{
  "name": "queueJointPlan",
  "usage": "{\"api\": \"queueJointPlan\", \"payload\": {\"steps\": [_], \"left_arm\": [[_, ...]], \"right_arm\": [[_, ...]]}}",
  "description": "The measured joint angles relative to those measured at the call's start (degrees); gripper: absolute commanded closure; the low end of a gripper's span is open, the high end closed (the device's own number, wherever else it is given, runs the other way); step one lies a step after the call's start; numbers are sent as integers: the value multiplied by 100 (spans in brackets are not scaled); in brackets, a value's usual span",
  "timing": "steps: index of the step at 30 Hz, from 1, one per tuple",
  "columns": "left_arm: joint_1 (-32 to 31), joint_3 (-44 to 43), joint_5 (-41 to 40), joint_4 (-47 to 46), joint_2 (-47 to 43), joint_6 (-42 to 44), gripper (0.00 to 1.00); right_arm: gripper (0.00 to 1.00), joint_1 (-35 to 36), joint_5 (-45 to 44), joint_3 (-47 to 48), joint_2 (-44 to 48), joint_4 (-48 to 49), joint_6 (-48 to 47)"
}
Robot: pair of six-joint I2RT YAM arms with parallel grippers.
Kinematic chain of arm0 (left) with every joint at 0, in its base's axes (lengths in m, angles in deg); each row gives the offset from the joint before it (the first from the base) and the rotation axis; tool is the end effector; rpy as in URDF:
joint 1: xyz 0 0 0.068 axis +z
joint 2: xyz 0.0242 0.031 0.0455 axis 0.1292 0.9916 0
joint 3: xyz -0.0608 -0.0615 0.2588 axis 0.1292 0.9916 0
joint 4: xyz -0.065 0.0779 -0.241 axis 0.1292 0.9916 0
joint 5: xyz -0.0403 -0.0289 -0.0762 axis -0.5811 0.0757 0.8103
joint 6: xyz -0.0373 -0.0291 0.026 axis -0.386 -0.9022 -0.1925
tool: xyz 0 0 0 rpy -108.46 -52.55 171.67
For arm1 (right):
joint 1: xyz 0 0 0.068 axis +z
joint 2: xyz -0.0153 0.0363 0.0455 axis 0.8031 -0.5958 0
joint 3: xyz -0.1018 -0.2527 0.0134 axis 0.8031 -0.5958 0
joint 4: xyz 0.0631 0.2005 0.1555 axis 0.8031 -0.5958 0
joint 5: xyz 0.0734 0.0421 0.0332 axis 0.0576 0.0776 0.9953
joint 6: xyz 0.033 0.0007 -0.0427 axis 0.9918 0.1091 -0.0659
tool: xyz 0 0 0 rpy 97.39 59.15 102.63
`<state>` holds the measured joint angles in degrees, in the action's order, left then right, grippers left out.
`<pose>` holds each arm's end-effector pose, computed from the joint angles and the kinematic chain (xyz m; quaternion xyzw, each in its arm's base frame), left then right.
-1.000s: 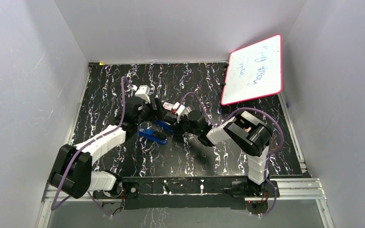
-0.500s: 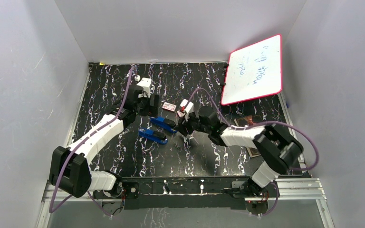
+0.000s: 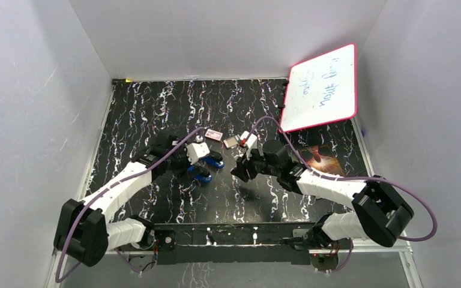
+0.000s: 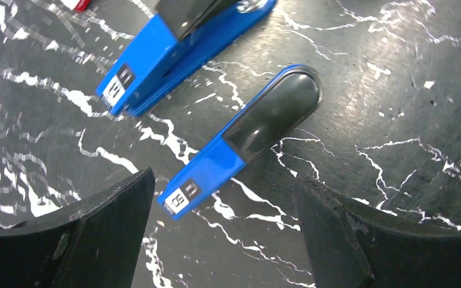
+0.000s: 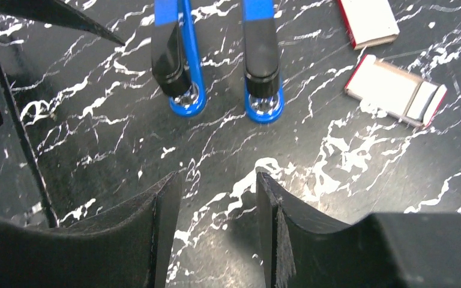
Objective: Load the staples into the stapler
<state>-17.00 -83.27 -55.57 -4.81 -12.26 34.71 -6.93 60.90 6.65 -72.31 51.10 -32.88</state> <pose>0.2139 -0.1074 0.2293 0.5062 0.7600 -0.0808 0.3996 0.1853 0.2077 0.2145 -0.3733 0.7263 0.3231 0.4783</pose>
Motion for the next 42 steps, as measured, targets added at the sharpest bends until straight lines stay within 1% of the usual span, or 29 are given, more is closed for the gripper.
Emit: {"api": "queueJointPlan", "payload": {"steps": [5, 8, 13, 16, 19, 22, 24, 27, 32, 36, 38, 42], "left_arm": [[0, 35, 483, 0, 483, 1045, 20], [0, 70, 549, -109, 789, 1427, 26], [0, 59, 538, -323, 1185, 1694, 44], [0, -63, 553, -297, 1495, 1707, 59], [0, -203, 627, -251, 1613, 1585, 74], [-50, -304, 686, -184, 1644, 1272, 82], [-146, -361, 647, -157, 1690, 986, 82], [-522, -433, 463, -142, 1714, 424, 82], [-1576, -754, -35, -278, 2039, -752, 81], [-2417, -1399, -601, -501, 2747, -1858, 79], [-2715, -1965, -935, -566, 3268, -2411, 75], [-3005, -2949, -1287, -688, 4109, -3309, 56]], "right_arm": [[43, 0, 46, -177, 190, -219, 103], [43, 0, 46, -210, 282, -278, 122], [44, 0, 44, -245, 328, -330, 125], [44, 0, 33, -269, 328, -343, 151], [45, 0, -96, -337, 380, -313, 295], [45, 0, -361, -518, 549, -304, 570], [46, 0, -570, -605, 640, -297, 782], [46, 0, -1001, -756, 850, -271, 1220], [46, 0, -1718, -1012, 1187, -225, 1939], [45, -2, -2293, -1226, 1513, -229, 2544], [44, -11, -2588, -1421, 1786, -203, 2894], [46, -133, -3366, -1705, 2251, -540, 3744]]}}
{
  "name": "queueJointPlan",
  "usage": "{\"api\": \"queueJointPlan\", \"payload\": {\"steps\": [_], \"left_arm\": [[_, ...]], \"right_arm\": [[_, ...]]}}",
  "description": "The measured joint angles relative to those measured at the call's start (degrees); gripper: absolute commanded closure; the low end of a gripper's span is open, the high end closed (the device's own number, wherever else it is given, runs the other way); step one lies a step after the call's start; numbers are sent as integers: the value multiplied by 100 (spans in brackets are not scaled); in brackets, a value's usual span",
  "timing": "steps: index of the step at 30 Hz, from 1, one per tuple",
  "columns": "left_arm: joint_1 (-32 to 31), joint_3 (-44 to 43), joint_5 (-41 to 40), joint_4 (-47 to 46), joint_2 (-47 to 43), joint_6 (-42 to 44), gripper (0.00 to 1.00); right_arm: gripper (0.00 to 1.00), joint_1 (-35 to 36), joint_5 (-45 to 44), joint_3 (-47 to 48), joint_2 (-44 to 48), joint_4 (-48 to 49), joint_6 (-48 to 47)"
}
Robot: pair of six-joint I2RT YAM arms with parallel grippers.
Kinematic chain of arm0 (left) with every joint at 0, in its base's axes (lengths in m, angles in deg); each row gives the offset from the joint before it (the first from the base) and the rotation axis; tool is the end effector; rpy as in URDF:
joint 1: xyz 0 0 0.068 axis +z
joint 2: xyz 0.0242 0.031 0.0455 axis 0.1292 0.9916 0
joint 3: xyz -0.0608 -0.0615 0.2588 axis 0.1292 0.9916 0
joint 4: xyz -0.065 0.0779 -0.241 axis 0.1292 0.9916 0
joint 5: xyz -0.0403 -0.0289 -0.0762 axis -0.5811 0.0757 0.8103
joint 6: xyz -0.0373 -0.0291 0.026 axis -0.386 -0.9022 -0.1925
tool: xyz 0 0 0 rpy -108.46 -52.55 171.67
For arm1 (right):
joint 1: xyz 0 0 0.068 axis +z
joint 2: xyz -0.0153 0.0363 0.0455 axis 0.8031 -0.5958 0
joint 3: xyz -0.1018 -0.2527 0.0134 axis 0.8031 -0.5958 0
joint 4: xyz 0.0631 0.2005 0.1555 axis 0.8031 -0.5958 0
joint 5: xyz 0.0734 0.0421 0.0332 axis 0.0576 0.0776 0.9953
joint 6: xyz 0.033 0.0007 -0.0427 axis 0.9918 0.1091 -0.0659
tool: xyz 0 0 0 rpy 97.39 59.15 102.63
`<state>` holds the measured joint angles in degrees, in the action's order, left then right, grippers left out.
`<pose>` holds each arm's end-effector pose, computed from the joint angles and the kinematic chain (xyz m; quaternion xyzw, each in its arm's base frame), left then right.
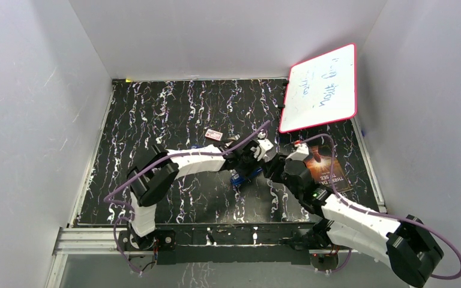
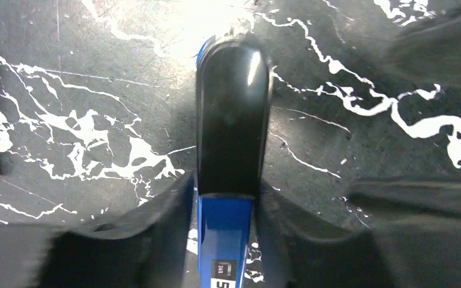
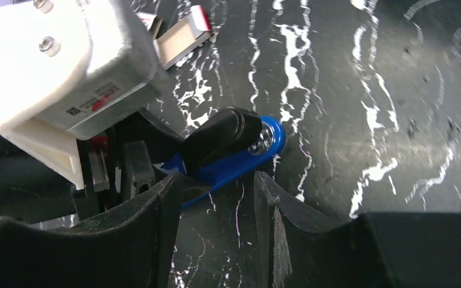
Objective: Load the staples into the stapler
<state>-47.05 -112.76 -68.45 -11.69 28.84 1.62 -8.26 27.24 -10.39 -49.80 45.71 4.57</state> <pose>0.2332 -0.3291 0.1837 0.4580 0.8152 -0.1703 0.3110 0.1459 0.1296 0.1916 0.0568 0.8111 0.2754 0.5129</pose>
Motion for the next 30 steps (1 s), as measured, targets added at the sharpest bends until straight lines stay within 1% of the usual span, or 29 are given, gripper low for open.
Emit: {"api": "queueJointPlan", "payload": {"steps": [1, 2, 4, 5, 6, 9, 11, 12, 14, 22, 26, 30], "left_arm": [[-13, -96, -61, -59, 109, -186, 50], [-13, -114, -144, -87, 179, -352, 47], [-13, -31, -229, -90, 186, -509, 37], [-11, 37, -243, -129, 166, -562, 35], [-9, 216, -221, -269, 70, -570, 35], [-9, 675, -197, -518, -227, -557, 43], [-9, 1084, -197, -730, -514, -579, 54], [-7, 1211, -205, -881, -573, -614, 57], [4, 1335, -214, -1082, -621, -673, 59], [37, 1550, -17, -1561, -671, -866, 76], [37, 1572, 129, -1633, -671, -979, 78], [39, 1657, 363, -1779, -699, -1093, 82]], "right_arm": [[46, -9, -157, -31, 90, -129, 240], [46, -15, -321, -76, 223, -275, 590], [46, -31, -483, -114, 402, -400, 1010], [45, -61, -564, -179, 562, -428, 1305], [45, -136, -566, -332, 745, -413, 1681], [44, -310, -444, -544, 721, -354, 2190], [42, -595, -50, -586, 361, -61, 2636], [42, -651, 81, -605, 262, 94, 2734], [41, -697, 343, -656, -11, 505, 2953], [36, -752, 634, -730, -568, 1178, 3303], [34, -782, 691, -732, -868, 1475, 3410], [35, -815, 776, -734, -1189, 1773, 3432]]}}
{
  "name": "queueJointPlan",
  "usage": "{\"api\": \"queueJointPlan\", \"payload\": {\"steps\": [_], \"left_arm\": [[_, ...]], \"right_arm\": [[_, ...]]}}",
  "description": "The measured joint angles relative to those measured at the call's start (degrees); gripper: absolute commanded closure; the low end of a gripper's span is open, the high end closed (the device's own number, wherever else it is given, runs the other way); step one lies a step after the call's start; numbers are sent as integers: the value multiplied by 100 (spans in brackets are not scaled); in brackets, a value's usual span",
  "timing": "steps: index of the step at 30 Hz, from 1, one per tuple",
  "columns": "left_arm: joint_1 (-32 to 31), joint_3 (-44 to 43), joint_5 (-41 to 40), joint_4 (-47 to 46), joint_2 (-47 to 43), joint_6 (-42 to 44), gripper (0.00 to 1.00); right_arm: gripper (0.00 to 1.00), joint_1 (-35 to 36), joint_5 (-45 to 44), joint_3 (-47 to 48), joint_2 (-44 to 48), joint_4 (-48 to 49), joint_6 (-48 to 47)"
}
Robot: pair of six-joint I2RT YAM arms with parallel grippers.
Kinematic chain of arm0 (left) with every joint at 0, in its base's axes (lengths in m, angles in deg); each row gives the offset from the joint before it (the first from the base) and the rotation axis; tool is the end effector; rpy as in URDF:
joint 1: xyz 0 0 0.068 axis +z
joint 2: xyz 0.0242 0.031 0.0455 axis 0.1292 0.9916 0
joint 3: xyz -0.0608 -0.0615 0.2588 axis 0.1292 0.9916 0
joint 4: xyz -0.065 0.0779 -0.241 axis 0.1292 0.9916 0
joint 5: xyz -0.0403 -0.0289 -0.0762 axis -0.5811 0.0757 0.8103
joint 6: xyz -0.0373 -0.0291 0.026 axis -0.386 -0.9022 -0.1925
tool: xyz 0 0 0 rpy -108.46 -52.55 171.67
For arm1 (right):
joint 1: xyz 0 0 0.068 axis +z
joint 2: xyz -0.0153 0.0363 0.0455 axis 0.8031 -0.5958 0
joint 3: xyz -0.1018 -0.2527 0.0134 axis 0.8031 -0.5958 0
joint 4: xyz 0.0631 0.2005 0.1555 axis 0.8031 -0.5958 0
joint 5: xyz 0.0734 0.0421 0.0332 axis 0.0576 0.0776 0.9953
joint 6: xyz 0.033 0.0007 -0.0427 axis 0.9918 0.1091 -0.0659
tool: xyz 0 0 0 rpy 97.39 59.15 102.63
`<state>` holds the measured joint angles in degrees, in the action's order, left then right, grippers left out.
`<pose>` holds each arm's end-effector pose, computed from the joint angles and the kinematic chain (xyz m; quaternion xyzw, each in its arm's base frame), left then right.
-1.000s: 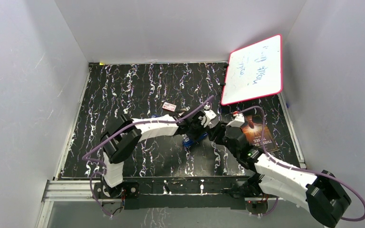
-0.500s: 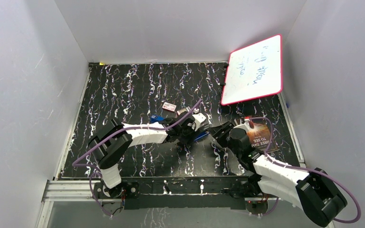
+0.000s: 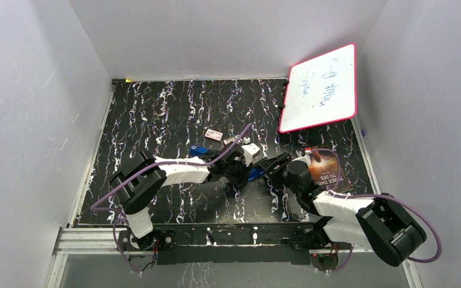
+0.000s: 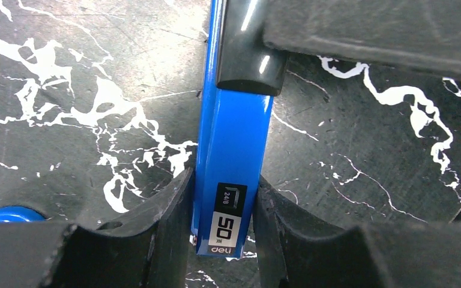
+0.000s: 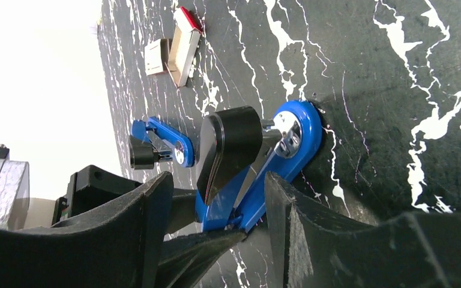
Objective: Load the staples into the stapler
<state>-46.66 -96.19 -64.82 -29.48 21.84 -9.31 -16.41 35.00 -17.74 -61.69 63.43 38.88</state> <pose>0.2100 -0.2963 0.1656 0.3775 0.8241 -0.2560 0.3359 0.1620 0.1129 0.1452 0.3139 0.7623 0.4106 0.3896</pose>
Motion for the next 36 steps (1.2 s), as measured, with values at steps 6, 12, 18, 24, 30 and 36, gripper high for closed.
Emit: {"api": "queueJointPlan", "payload": {"steps": [6, 12, 18, 24, 30, 36], "left_arm": [[-2, 85, 358, -76, -50, -136, 87], [7, 94, 564, -92, -48, -293, 88], [7, 94, 828, -96, -48, -476, 88], [7, 35, 1025, -44, 22, -719, 88], [9, -61, 1062, -28, 107, -758, 88], [9, -114, 1064, 55, 120, -721, 87]], "right_arm": [[36, -70, 90, -2, -293, 258, 81], [38, -114, 129, -92, -369, 437, 127], [38, -144, 149, -103, -511, 511, 192], [53, -177, 234, -103, -691, 680, 280], [81, -216, 229, -107, -706, 673, 293], [82, -219, 229, -107, -699, 662, 271]]}}
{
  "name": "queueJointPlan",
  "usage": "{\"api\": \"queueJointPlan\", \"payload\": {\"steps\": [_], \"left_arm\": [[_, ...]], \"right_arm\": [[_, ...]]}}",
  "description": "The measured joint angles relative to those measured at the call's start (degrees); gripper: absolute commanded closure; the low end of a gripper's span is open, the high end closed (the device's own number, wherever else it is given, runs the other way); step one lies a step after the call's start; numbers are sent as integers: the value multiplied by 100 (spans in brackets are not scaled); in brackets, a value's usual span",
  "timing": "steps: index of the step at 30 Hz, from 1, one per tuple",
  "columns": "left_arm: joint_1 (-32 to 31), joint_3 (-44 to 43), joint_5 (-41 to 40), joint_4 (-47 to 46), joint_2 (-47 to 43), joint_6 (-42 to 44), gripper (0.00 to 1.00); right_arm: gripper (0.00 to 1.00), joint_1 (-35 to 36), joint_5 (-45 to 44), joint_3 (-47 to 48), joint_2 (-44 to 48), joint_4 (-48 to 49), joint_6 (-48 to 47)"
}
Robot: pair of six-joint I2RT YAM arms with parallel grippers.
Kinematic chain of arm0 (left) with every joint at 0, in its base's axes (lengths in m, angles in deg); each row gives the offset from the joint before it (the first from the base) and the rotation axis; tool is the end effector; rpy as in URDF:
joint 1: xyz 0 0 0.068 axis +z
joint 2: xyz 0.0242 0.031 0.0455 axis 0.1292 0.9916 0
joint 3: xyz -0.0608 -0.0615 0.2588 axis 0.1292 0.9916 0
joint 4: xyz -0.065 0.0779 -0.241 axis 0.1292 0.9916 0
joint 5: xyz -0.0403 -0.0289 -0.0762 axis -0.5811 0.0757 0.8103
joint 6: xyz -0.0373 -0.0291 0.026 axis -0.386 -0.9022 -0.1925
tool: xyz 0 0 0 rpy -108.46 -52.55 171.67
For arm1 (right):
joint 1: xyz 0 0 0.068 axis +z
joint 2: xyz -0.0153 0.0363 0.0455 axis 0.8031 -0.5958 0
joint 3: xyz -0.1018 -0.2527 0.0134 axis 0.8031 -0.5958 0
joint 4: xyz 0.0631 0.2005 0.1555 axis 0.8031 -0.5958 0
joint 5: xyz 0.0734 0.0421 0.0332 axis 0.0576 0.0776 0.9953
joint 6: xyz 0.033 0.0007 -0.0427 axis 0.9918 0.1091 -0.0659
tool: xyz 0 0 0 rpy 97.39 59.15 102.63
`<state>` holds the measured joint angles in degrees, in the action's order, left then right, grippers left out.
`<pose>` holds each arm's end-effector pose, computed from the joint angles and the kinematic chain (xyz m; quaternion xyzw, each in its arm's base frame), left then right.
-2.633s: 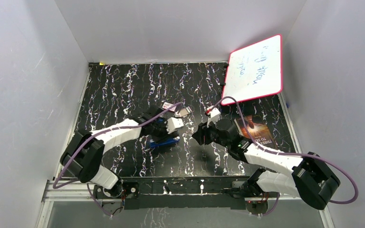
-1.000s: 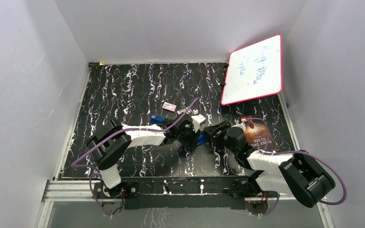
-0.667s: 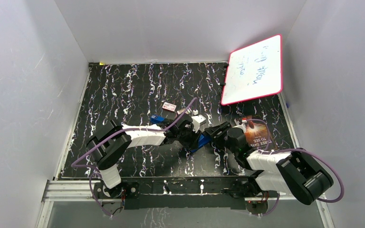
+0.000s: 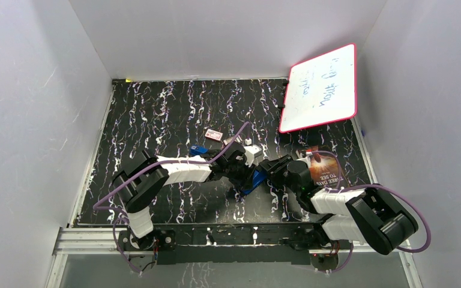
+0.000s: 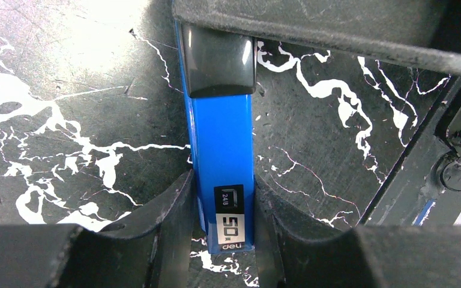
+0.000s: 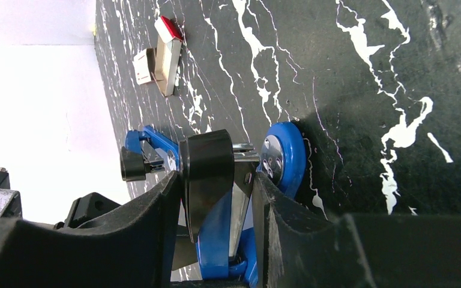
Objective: Load the staples into the stapler
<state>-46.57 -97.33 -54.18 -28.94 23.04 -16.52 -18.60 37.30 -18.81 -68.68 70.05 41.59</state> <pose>0.2073 -0.3026 0.1643 0.3581 0.8279 -0.3409 0.2647 0.1685 0.1099 0.1297 0.3378 0.7605 0.4137 0.3693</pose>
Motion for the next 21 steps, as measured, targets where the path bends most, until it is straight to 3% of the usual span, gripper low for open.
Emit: {"api": "queueJointPlan", "payload": {"steps": [2, 4, 9, 13, 18, 21], "left_arm": [[0, -15, 0, 26, 0, 28, 87], [-2, -22, 2, 48, 0, 76, 86], [-4, -31, 0, 72, 0, 214, 86], [-2, -52, -4, 105, 7, 254, 85], [-2, -120, -28, 214, 22, 313, 86], [-2, -146, -42, 269, 22, 339, 85]], "right_arm": [[56, 2, -4, 0, 35, -37, -9], [40, 2, -2, 0, 96, -90, -33], [30, 4, 15, -26, 149, 13, -155], [33, 2, 90, -48, 68, 192, -173], [68, 0, 87, -76, -4, 205, -201], [68, -11, 92, -83, -2, 181, -186]]}}
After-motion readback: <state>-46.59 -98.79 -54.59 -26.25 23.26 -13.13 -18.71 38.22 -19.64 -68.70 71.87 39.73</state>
